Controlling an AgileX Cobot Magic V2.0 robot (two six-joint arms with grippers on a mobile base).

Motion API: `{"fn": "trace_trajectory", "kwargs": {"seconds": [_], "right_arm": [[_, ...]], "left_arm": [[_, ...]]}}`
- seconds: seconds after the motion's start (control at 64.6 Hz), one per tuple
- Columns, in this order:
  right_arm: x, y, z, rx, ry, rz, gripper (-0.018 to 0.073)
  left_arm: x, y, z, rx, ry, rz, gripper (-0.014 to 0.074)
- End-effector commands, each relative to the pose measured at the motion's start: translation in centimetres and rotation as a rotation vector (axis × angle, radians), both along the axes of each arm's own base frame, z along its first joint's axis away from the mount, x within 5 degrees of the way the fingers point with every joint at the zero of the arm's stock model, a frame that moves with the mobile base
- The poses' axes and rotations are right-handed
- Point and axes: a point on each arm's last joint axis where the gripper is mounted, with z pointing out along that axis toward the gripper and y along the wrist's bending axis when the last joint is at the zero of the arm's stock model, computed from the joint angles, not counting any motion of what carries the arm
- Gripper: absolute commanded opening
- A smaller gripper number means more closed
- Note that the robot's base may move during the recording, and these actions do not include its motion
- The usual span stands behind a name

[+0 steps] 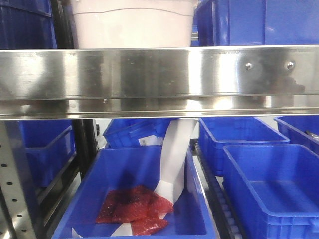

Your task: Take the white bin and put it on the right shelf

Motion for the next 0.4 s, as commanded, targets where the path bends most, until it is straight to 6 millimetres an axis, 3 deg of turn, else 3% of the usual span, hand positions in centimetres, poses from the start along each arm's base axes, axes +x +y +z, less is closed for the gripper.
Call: {"fn": "trace_trajectory", "kwargs": {"seconds": [0.0,0.387], "right_arm": [[-0.13,-0.09,0.80,-0.014,-0.098,-0.013,0.0077],[-0.13,-0.09,0.80,-0.014,-0.098,-0.013,0.0077]], "left_arm": [[-0.16,0.05,0.92,-0.018,-0.101,0.004,-0.0117],[-0.16,0.05,0.92,-0.018,-0.101,0.004,-0.0117]]}}
